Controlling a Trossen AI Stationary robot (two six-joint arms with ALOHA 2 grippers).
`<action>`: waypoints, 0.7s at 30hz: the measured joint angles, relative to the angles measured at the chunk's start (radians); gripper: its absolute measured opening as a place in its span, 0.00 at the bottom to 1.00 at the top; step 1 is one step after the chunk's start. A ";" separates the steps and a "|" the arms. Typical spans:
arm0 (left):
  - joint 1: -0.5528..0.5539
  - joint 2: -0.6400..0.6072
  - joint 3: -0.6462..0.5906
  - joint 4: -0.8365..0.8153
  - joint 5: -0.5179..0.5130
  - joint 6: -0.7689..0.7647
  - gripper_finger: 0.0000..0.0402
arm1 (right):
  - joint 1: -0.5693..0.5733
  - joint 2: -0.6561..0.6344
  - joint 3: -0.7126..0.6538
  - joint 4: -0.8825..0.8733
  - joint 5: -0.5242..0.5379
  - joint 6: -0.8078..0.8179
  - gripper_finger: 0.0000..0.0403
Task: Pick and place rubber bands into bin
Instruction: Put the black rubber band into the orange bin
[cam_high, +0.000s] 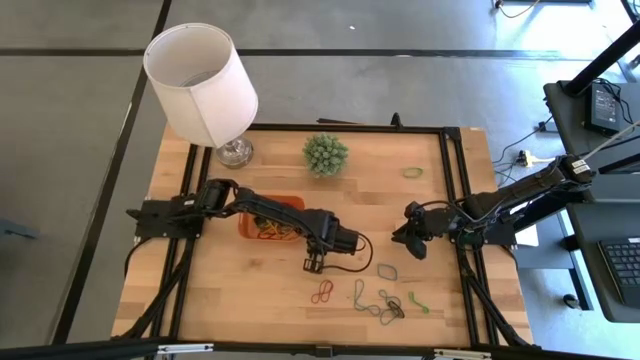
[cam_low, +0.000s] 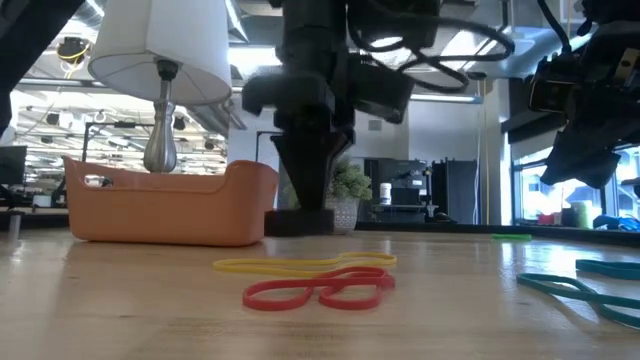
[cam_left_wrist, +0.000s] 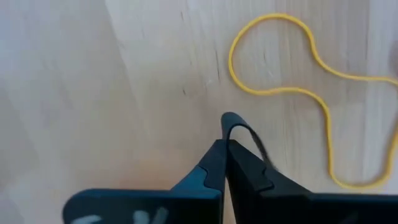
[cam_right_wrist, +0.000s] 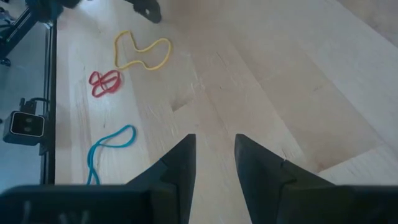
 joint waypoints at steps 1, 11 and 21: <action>-0.002 0.000 0.015 -0.018 -0.002 -0.001 0.01 | 0.000 0.000 0.000 0.000 0.000 0.001 0.29; -0.026 -0.013 0.168 -0.153 -0.029 0.001 0.01 | 0.000 0.000 0.000 0.000 0.000 0.010 0.29; -0.001 -0.235 -0.045 -0.084 -0.021 0.023 0.01 | 0.000 0.000 0.000 0.008 0.022 0.107 0.29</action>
